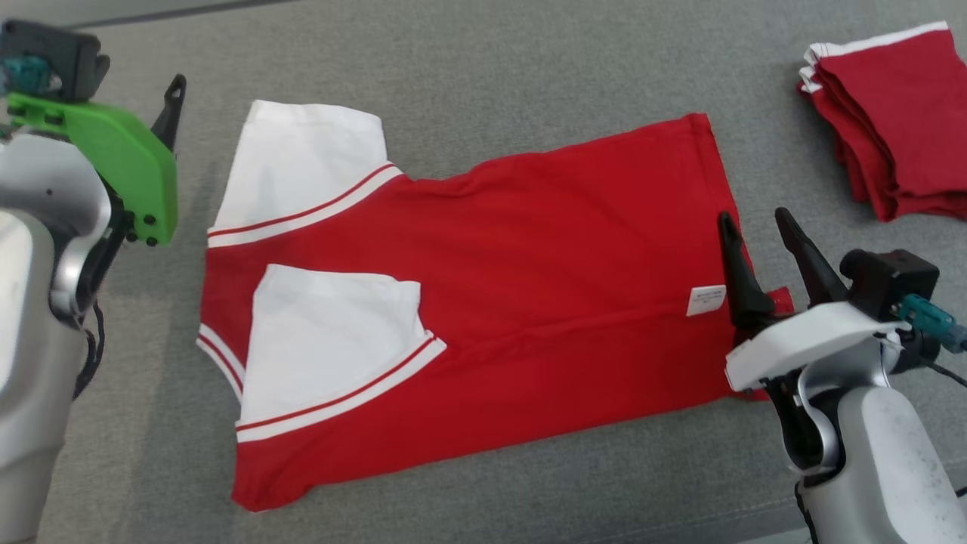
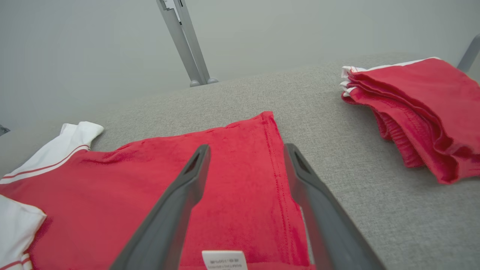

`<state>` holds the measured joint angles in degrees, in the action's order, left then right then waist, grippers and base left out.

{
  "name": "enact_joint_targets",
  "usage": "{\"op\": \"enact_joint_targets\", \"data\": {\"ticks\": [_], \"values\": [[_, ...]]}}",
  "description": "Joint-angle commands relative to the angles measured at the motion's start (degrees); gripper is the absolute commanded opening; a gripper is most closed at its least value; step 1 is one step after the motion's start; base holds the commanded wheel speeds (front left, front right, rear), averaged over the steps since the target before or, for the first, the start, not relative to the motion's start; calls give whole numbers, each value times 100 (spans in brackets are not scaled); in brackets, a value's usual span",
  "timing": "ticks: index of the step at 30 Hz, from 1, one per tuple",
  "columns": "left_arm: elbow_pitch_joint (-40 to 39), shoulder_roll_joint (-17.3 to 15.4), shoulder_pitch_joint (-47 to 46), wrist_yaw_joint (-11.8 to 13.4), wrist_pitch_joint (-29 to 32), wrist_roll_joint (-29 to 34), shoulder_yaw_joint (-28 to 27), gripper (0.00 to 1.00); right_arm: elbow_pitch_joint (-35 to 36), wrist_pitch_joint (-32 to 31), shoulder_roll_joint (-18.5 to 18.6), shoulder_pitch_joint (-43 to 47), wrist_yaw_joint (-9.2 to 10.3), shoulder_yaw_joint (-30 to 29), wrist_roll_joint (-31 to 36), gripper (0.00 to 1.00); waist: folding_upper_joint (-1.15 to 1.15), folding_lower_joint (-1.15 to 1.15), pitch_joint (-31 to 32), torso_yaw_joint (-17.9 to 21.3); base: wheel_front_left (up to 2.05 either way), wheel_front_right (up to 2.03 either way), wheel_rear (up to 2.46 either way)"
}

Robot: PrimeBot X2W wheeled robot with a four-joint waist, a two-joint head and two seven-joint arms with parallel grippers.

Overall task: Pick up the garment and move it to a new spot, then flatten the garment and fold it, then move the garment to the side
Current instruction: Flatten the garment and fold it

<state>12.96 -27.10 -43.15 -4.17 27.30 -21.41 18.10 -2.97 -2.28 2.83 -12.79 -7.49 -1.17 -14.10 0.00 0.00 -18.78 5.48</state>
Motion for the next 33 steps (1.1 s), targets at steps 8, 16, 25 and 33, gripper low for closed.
{"op": "enact_joint_targets", "data": {"ticks": [8,16,25,33], "values": [[775,-236,-883,-187,802,-494,-126,100,-206,322,9,-765,0,413,-45,100,0,0,-1266,1019,0,0,0],[1083,-495,-808,-238,990,-714,-174,100,-347,522,7,-1028,0,489,-55,100,0,0,-1430,1181,0,0,0],[1144,-613,-534,-113,1106,-728,-142,78,-424,617,8,-1107,0,557,-105,100,0,0,-1427,1227,0,0,0],[907,-579,-469,-168,1237,-888,-70,0,-268,452,66,-1245,0,445,159,100,0,0,-1291,1087,0,0,0]]}}
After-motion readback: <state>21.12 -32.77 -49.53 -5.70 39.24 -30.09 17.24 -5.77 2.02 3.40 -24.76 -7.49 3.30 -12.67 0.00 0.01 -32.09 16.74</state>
